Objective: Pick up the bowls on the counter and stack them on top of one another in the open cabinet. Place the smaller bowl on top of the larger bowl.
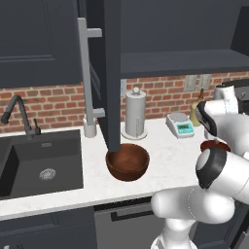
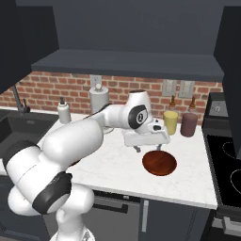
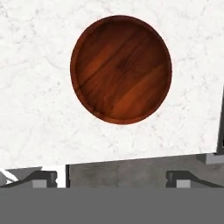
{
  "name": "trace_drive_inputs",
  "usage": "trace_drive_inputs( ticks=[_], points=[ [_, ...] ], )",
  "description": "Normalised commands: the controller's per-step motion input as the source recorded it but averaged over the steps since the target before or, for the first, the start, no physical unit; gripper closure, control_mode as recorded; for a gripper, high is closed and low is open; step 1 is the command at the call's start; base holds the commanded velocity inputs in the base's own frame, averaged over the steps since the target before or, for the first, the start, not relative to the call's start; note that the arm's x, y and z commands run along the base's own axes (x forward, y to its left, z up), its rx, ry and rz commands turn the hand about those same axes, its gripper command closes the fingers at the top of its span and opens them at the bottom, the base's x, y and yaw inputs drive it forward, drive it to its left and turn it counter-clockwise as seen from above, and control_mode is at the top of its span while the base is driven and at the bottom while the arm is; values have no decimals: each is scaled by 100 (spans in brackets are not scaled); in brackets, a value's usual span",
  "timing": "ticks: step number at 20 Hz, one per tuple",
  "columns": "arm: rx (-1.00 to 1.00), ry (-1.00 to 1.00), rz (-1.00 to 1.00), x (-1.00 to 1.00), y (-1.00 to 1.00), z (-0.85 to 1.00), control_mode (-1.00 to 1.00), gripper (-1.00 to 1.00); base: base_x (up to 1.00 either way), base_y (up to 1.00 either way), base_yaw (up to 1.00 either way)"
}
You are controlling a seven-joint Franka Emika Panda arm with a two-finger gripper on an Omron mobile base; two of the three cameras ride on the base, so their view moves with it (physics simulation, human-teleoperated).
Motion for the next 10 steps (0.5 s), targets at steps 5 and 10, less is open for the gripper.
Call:
trace_drive_inputs(
  ticks=[5,10],
  points=[
    [-1,8,0,3,-12,-57,-100,-100,0,0,0],
    [2,0,0,4,6,-26,-100,-100,0,0,0]
  ],
)
